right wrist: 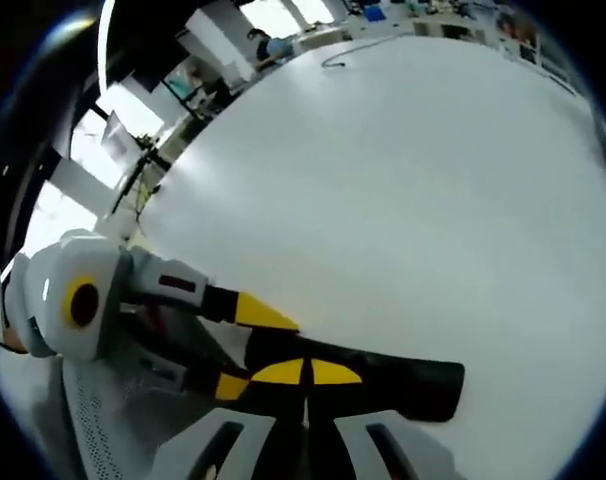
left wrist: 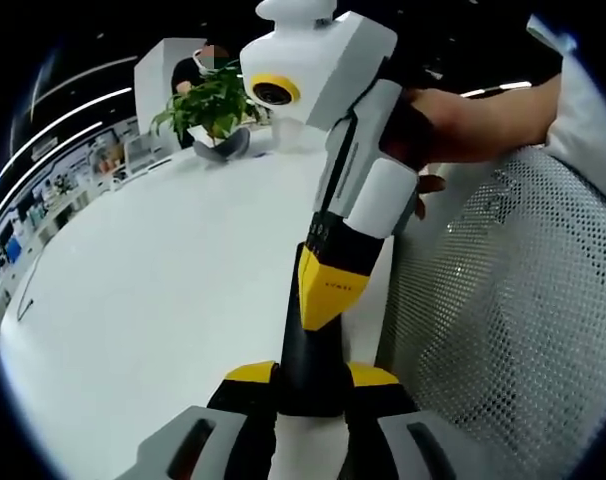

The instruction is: Press the specified remote control buttons in sequence, fully releasing each button before pressing the next.

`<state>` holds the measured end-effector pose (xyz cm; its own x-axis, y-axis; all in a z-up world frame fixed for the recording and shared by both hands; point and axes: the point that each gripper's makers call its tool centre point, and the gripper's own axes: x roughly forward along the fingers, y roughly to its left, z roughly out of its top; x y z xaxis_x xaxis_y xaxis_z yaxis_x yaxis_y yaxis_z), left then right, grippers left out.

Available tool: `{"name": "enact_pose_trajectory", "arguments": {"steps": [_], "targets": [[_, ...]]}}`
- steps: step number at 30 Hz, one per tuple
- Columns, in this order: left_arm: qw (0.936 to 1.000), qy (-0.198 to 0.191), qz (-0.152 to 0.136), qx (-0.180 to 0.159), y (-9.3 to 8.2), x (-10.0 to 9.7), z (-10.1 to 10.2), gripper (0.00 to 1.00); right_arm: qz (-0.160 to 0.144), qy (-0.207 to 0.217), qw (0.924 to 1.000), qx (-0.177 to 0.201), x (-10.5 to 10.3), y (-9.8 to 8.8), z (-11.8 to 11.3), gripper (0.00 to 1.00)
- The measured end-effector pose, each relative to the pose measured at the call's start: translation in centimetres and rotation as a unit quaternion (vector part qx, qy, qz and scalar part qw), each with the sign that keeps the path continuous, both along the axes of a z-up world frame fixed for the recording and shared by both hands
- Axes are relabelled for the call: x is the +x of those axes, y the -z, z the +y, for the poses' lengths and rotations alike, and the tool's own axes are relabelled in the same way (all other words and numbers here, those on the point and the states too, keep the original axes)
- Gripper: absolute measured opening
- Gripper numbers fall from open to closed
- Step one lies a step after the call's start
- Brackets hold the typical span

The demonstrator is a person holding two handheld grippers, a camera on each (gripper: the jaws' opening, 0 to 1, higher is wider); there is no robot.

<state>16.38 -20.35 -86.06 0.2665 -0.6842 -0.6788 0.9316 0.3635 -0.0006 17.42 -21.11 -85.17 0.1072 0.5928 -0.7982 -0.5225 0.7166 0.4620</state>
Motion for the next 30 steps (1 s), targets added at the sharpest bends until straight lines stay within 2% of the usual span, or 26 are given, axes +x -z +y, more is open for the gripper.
{"name": "enact_pose_trajectory", "arguments": {"steps": [2,4,7,24,28,30], "targets": [[1.0,0.0,0.0,0.0,-0.01,-0.02,0.01,0.25,-0.001,0.005,1.0,0.002,-0.02,0.07,0.0,0.0],[1.0,0.0,0.0,0.0,0.01,-0.03,0.03,0.25,0.016,0.035,0.9992,0.015,0.0,0.07,-0.02,0.0],[1.0,0.0,0.0,-0.001,-0.02,-0.05,0.03,0.25,0.029,0.047,0.9981,0.026,0.11,0.09,-0.14,0.0],[0.9999,-0.01,0.001,-0.002,-0.03,0.04,-0.03,0.25,0.012,0.026,0.9993,0.023,0.0,-0.06,0.03,0.0],[0.9999,-0.013,0.003,0.001,-0.03,0.09,-0.06,0.25,-0.014,-0.002,0.9999,0.002,-0.07,-0.09,0.14,0.0],[0.9999,-0.016,0.004,0.0,-0.03,0.12,-0.07,0.25,-0.016,0.0,0.9999,-0.001,-0.14,-0.15,0.21,0.0]]}}
